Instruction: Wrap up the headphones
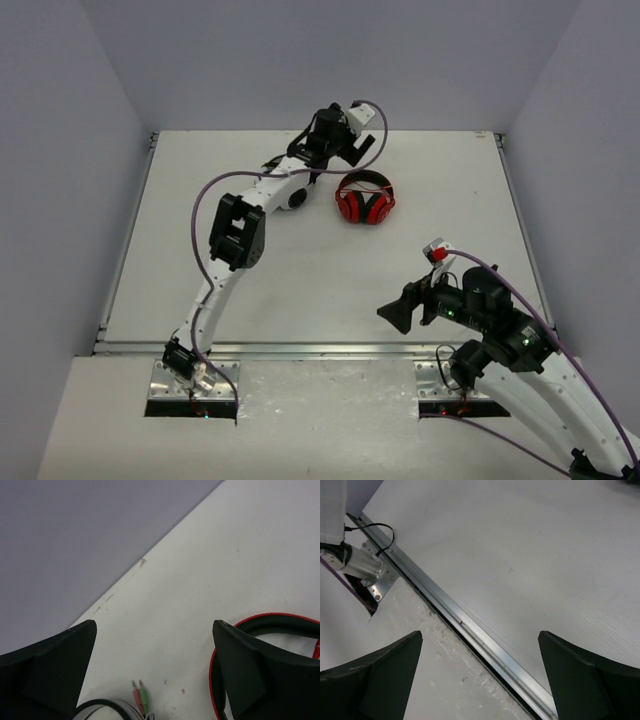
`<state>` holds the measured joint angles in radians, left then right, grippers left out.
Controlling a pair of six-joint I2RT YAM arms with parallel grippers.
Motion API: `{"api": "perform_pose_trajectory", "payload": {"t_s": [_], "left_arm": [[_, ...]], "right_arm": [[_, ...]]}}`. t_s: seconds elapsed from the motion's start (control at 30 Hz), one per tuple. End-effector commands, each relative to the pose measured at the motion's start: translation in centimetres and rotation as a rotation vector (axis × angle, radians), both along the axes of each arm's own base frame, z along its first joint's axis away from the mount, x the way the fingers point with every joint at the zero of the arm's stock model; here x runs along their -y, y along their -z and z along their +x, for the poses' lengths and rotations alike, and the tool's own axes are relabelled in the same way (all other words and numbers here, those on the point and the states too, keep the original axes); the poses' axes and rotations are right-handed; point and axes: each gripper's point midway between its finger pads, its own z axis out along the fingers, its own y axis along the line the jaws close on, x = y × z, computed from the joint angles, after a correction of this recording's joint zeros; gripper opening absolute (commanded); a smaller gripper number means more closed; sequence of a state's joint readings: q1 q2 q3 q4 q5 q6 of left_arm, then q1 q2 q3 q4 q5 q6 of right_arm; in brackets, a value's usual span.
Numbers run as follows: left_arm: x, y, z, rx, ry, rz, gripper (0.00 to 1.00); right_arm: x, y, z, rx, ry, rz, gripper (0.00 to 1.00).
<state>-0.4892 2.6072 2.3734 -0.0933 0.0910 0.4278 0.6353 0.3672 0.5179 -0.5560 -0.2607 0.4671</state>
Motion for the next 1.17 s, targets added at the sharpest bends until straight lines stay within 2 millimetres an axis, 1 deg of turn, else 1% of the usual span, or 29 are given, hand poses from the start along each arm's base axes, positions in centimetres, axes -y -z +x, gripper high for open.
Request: {"api": "perform_pose_trajectory", "payload": {"t_s": [0.0,0.03,0.07,0.1,0.13,0.17,0.2,0.23,0.27,0.3,0.33,0.37,0.4,0.43,0.47,0.5,0.53,0.57,0.6,0.63,0.67,0.7,0.77,0.8,0.83,0.87,0.97,1.13], "left_arm": [[-1.4,-19.5,-2.6,0.253,-0.112,-0.218,1.00],[-2.4,-22.2,-4.1,0.270,-0.149,-0.243,1.00],[-3.4,-22.4,-4.9,0.225,-0.207,-0.270,1.00],[-5.6,-22.7,-5.5,0.197,-0.325,-0.277,1.00],[-7.5,-24.7,-7.5,0.188,-0.390,-0.314,1.00],[-8.7,-24.9,-8.7,0.141,-0.468,-0.397,1.00],[-11.2,-24.4,-10.3,0.098,-0.584,-0.397,1.00],[-13.6,-25.2,-13.3,0.068,-0.652,-0.444,1.00],[-15.1,-23.8,-15.2,-0.004,-0.734,-0.500,1.00],[-18.2,-23.8,-18.8,-0.006,-0.813,-0.525,1.00],[-19.6,-23.6,-20.9,-0.018,-0.847,-0.557,1.00],[-20.9,-22.6,-22.8,-0.049,-0.890,-0.601,1.00],[-23.6,-21.7,-26.5,-0.044,-0.940,-0.626,1.00],[-25.0,-21.2,-28.4,-0.044,-0.971,-0.652,1.00],[-26.4,-20.1,-30.3,-0.052,-1.014,-0.675,1.00],[-28.3,-19.4,-33.3,-0.040,-1.021,-0.708,1.00],[-29.2,-19.2,-34.7,-0.041,-1.034,-0.747,1.00],[-30.4,-18.1,-36.4,-0.051,-1.066,-0.728,1.00],[-31.6,-18.1,-38.4,-0.037,-1.058,-0.766,1.00],[-32.2,-17.7,-39.5,-0.036,-1.056,-0.750,1.00],[-32.6,-17.6,-40.1,-0.030,-1.043,-0.740,1.00],[-33.3,-17.3,-41.2,-0.012,-1.036,-0.736,1.00],[-34.0,-16.5,-41.9,0.002,-1.027,-0.681,1.00],[-34.1,-15.7,-42.3,0.003,-1.011,-0.658,1.00],[-34.3,-15.1,-42.4,0.012,-1.003,-0.621,1.00],[-34.5,-14.4,-42.5,0.023,-1.009,-0.626,1.00],[-34.0,-14.2,-42.3,0.038,-0.966,-0.657,1.00],[-34.4,-14.1,-42.2,0.051,-0.989,-0.647,1.00]], "right_arm": [[1.0,-3.5,2.2,0.128,0.085,-0.010,0.99],[1.5,-3.5,2.4,0.133,0.106,-0.038,0.99],[2.0,-3.6,2.9,0.144,0.135,-0.060,0.99],[3.3,-4.5,3.8,0.174,0.219,-0.086,0.99],[4.6,-4.1,4.2,0.164,0.280,-0.136,0.99],[5.6,-4.1,4.6,0.157,0.337,-0.170,0.99],[7.9,-5.9,5.6,0.197,0.476,-0.198,0.99],[9.4,-5.7,5.6,0.184,0.534,-0.248,0.99],[10.5,-6.1,5.7,0.186,0.593,-0.267,0.99],[12.2,-7.4,5.9,0.219,0.674,-0.293,0.99],[12.9,-7.7,5.7,0.232,0.678,-0.324,0.99],[13.4,-8.3,5.5,0.244,0.694,-0.331,0.99],[13.9,-9.5,5.3,0.262,0.708,-0.321,0.99],[14.5,-9.6,5.0,0.267,0.714,-0.350,0.99],[14.7,-9.9,4.8,0.274,0.716,-0.350,0.99],[15.1,-10.4,4.5,0.286,0.726,-0.335,0.99],[15.3,-10.3,4.2,0.286,0.722,-0.344,0.99],[15.3,-10.1,4.0,0.286,0.716,-0.342,0.99],[15.3,-10.1,3.8,0.294,0.711,-0.327,0.99],[15.1,-9.8,3.7,0.294,0.694,-0.324,0.99],[15.0,-9.7,3.6,0.297,0.685,-0.319,0.99],[14.8,-9.1,3.6,0.294,0.674,-0.322,0.99],[14.6,-8.2,3.7,0.284,0.666,-0.334,0.99],[14.6,-8.0,3.8,0.284,0.669,-0.335,0.99],[14.6,-7.7,4.0,0.283,0.675,-0.339,0.99],[14.7,-7.2,4.1,0.279,0.680,-0.352,0.99],[14.4,-6.6,4.4,0.265,0.682,-0.349,0.99],[14.2,-5.8,4.8,0.239,0.687,-0.373,0.99]]}}
